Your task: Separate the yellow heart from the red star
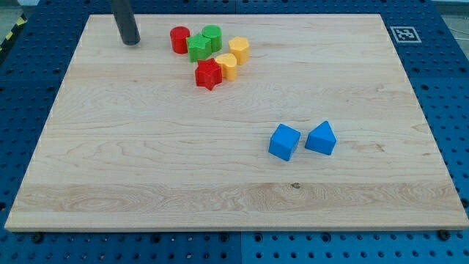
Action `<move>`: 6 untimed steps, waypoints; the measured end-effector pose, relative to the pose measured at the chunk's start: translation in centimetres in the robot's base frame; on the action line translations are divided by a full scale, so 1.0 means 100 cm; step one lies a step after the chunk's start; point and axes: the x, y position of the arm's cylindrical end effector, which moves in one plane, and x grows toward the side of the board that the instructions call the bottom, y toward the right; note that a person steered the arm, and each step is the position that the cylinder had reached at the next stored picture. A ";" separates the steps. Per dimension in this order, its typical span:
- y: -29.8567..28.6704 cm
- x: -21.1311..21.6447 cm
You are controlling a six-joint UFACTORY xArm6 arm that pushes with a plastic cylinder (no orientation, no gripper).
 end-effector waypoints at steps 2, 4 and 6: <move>0.005 -0.039; 0.049 -0.041; 0.109 -0.041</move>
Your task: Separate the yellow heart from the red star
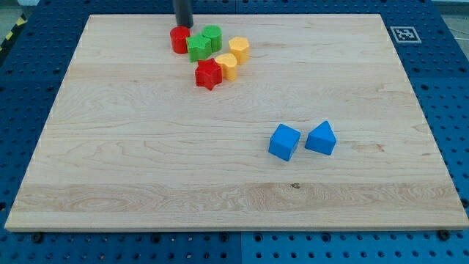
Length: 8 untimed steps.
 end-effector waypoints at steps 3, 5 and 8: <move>0.054 0.003; 0.051 0.021; 0.044 0.097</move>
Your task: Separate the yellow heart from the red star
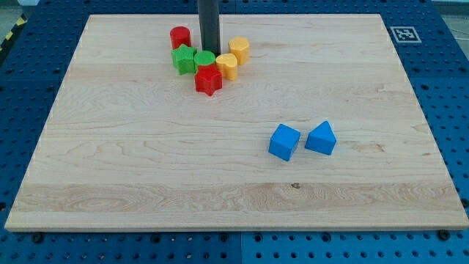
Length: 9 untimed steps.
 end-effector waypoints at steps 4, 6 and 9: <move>0.000 0.066; 0.040 0.059; 0.077 0.030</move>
